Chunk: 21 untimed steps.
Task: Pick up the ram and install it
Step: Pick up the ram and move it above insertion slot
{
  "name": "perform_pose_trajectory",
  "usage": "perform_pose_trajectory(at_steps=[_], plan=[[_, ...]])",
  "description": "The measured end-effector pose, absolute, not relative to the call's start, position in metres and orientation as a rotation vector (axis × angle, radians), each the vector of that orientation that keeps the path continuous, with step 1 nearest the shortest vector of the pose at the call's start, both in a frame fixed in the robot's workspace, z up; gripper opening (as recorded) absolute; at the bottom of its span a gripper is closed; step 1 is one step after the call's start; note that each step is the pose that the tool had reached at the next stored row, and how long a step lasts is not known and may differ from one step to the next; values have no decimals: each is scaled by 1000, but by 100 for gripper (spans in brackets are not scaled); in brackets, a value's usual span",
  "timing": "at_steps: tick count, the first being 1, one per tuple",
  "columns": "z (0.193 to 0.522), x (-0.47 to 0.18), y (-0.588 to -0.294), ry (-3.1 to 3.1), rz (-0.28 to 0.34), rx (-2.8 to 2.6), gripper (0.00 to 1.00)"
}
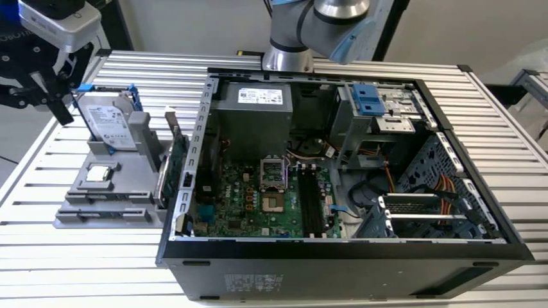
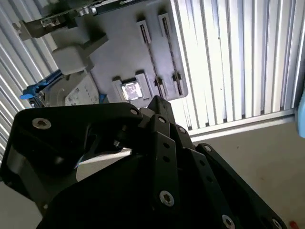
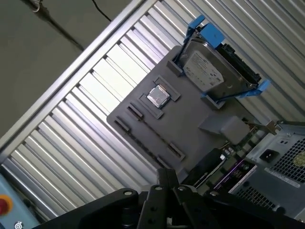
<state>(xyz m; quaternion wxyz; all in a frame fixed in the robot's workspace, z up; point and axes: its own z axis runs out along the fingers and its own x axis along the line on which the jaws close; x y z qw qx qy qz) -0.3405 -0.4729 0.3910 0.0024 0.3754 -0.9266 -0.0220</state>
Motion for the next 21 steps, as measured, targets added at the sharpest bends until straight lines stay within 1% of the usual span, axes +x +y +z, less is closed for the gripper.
perform_pose_trajectory(at_steps=[21], plan=[[391,-340,-473,-2625,-66,1700,0]])
